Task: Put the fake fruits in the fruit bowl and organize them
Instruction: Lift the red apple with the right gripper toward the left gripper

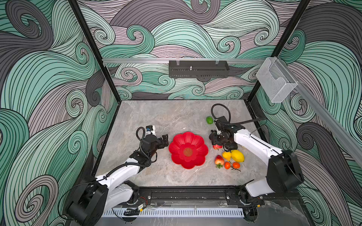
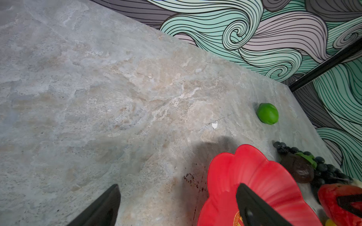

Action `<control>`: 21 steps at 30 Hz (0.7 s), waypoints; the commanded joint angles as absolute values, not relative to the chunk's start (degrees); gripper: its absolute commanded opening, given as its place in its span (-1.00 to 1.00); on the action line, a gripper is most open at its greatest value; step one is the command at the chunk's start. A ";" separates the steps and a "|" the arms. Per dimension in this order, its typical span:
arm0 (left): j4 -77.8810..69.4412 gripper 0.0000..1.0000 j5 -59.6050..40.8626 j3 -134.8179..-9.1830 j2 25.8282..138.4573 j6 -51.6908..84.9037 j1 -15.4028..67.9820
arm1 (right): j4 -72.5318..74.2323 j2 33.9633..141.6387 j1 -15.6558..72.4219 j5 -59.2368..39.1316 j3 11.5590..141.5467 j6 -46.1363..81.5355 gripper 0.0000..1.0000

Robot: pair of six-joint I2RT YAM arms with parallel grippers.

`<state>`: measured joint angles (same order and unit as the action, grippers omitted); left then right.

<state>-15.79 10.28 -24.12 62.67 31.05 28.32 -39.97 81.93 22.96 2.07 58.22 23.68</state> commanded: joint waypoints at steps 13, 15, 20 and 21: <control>-26.00 0.97 11.87 -24.79 56.76 19.89 51.21 | -4.48 60.56 20.59 -23.55 38.21 66.36 0.14; -30.13 0.98 13.33 -24.83 59.04 17.74 54.74 | -1.74 58.98 21.71 -23.42 36.49 70.15 0.14; -37.35 0.96 13.72 -26.99 66.53 13.83 59.21 | 5.89 56.65 24.34 -23.29 32.18 78.22 0.13; -38.25 0.96 13.66 -27.68 68.08 13.32 59.77 | 6.97 56.52 24.78 -23.36 31.64 79.32 0.13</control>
